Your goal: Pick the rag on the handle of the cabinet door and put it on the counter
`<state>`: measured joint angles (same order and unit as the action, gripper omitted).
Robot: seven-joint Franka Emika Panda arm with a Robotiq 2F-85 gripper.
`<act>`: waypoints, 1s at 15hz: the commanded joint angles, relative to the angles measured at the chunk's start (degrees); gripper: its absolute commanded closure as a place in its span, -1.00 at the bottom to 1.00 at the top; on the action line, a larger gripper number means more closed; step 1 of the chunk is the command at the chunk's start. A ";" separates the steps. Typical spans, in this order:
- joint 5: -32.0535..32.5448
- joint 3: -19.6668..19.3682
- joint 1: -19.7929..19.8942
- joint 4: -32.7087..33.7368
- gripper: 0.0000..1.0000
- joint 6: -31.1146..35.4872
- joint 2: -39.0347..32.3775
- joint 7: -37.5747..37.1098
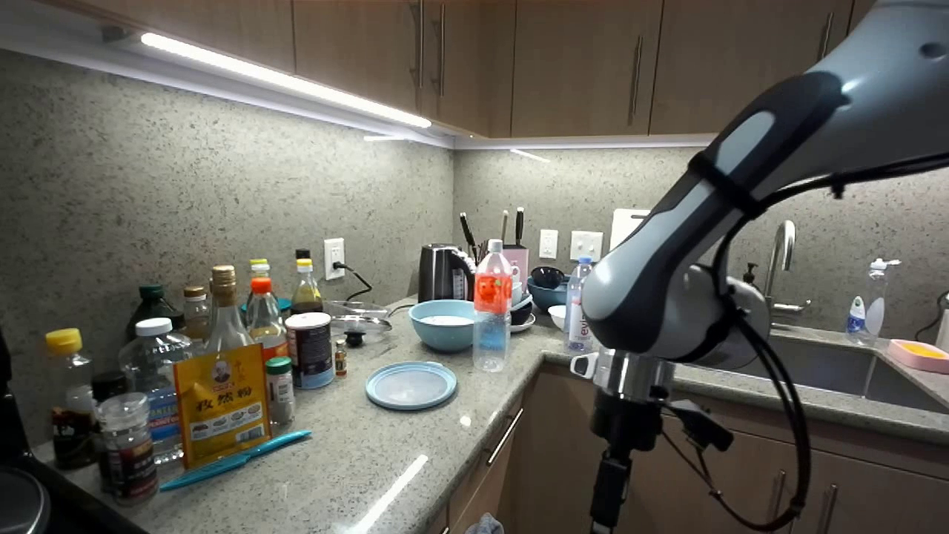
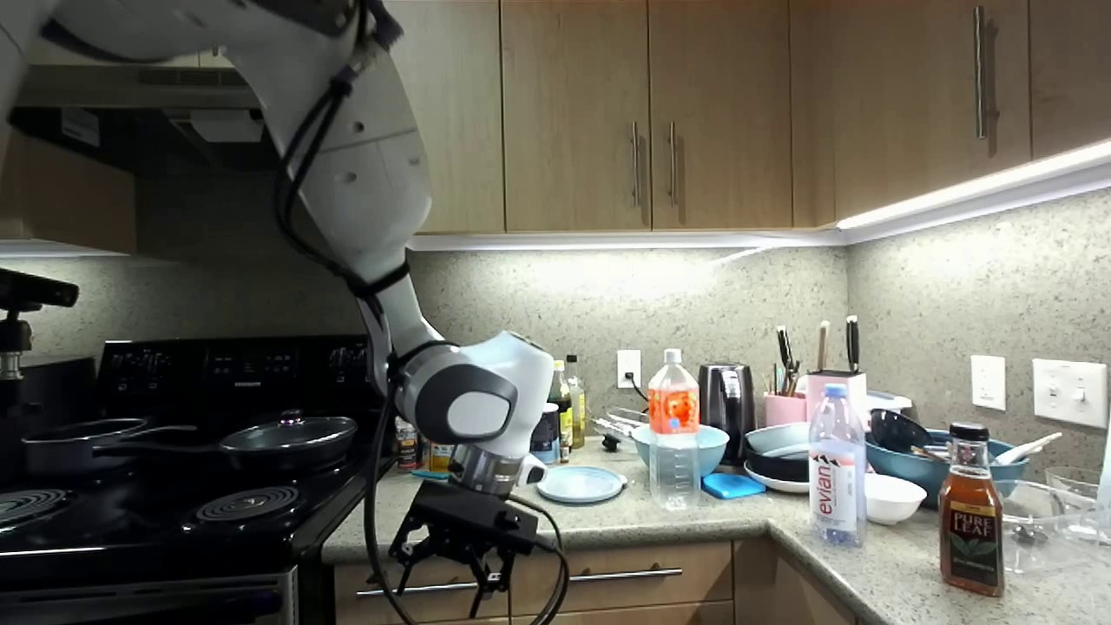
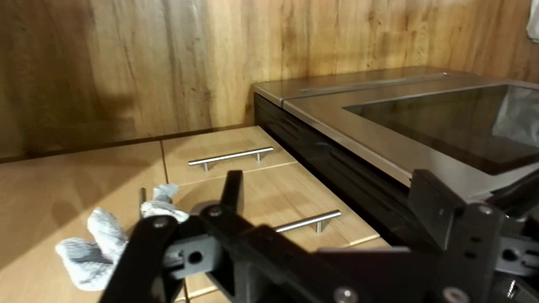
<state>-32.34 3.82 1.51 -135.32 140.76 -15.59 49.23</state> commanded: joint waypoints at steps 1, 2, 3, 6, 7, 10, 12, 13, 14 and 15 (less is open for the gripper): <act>-8.08 5.40 3.28 10.53 -1.00 -0.44 -13.50 5.49; -8.12 6.12 3.51 12.84 -1.00 -0.70 -16.32 5.24; -7.43 6.57 3.56 14.81 -1.00 -1.07 -18.78 3.97; -4.94 6.89 3.33 14.51 -1.00 0.10 -19.10 1.74; -4.84 7.05 3.42 15.80 -1.00 0.11 -20.70 1.68; -4.62 7.01 3.11 16.88 -1.00 1.32 -21.87 1.26; -4.87 6.76 2.54 17.78 -1.00 6.08 -23.93 0.25; -4.39 6.59 2.35 18.34 -1.00 8.63 -25.26 -0.21; -4.06 6.84 2.65 18.76 -1.00 10.18 -26.22 -0.33; -3.58 7.10 3.06 19.37 -1.00 11.69 -27.47 -0.45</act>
<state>-37.85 9.81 3.51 -117.82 147.70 -39.36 50.70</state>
